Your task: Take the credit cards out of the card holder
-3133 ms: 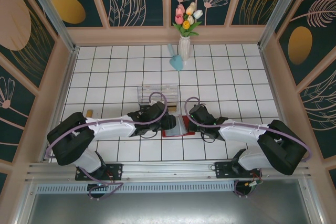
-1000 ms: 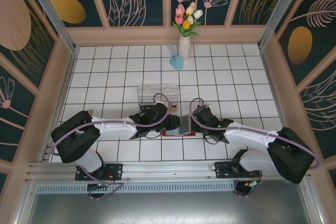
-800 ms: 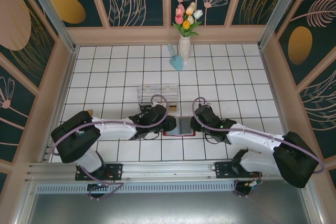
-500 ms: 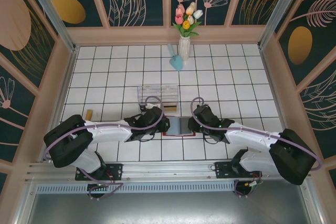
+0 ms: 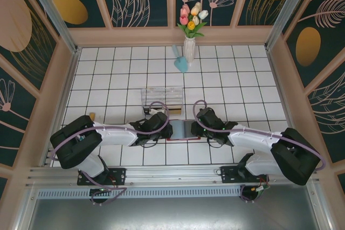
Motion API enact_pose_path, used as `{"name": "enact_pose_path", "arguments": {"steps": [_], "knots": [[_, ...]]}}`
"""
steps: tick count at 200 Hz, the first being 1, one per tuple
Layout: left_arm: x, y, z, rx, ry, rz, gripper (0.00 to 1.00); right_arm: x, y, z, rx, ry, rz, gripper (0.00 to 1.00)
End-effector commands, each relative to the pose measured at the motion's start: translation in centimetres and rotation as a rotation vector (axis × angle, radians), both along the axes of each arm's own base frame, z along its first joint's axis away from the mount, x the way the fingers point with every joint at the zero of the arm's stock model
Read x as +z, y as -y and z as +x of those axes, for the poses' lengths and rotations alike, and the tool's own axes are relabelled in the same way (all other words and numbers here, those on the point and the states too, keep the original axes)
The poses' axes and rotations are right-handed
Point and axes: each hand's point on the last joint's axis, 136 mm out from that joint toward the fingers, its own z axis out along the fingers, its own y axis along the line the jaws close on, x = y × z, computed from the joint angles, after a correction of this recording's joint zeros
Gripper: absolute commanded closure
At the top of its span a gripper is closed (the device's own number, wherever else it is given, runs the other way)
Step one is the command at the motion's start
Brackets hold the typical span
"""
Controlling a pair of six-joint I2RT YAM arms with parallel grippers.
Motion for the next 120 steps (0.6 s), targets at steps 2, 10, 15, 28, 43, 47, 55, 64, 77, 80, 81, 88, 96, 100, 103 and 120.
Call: {"name": "enact_pose_path", "arguments": {"steps": [2,10,15,28,43,47,55,64,77,80,81,88,96,100,103,120], "knots": [[-1.2,0.0,-0.7,-0.011,-0.040,0.010,0.82,2.6,-2.0,0.4,0.019,0.032,0.082,0.70],[-1.2,0.1,-0.7,-0.011,-0.040,0.008,0.82,2.8,-2.4,0.2,0.029,0.034,0.086,0.70],[-1.3,0.1,-0.7,-0.012,-0.041,0.007,0.82,3.0,-2.7,0.1,0.038,0.037,0.089,0.70],[-1.2,0.1,-0.6,-0.011,-0.041,0.003,0.82,3.4,-3.2,-0.1,0.053,0.039,0.095,0.70],[-1.2,0.1,-0.7,-0.012,-0.041,0.002,0.82,3.7,-3.9,-0.2,0.068,0.043,0.104,0.70],[-1.2,0.2,-0.7,-0.012,-0.040,0.001,0.82,3.8,-4.0,-0.3,0.070,0.043,0.105,0.70],[-1.2,0.1,-0.7,-0.011,-0.041,0.000,0.82,4.0,-4.4,-0.3,0.076,0.046,0.111,0.70],[-1.1,0.1,-0.6,-0.010,-0.040,0.000,0.82,4.2,-4.7,-0.3,0.080,0.051,0.119,0.70],[-1.1,0.1,-0.7,-0.011,-0.039,-0.001,0.82,4.5,-5.2,-0.4,0.092,0.054,0.124,0.69],[-1.1,0.1,-0.7,-0.009,-0.041,-0.002,0.82,4.6,-5.3,-0.4,0.095,0.056,0.128,0.69],[-1.1,0.1,-0.7,-0.010,-0.040,-0.001,0.82,4.6,-5.4,-0.4,0.096,0.056,0.128,0.69],[-1.1,0.1,-0.7,-0.010,-0.040,-0.002,0.82,4.9,-5.8,-0.5,0.106,0.060,0.134,0.69],[-1.1,0.1,-0.7,-0.011,-0.039,-0.001,0.82,5.2,-6.2,-0.7,0.120,0.065,0.138,0.69],[-1.1,0.1,-0.7,-0.010,-0.038,-0.003,0.82,5.3,-6.4,-0.8,0.125,0.063,0.137,0.68],[-1.1,0.0,-0.7,-0.010,-0.039,-0.001,0.82,5.4,-6.6,-0.9,0.129,0.062,0.135,0.68],[-1.1,-0.1,-0.7,-0.005,-0.036,-0.002,0.82,5.4,-6.4,-0.6,0.114,0.075,0.093,0.67]]}}
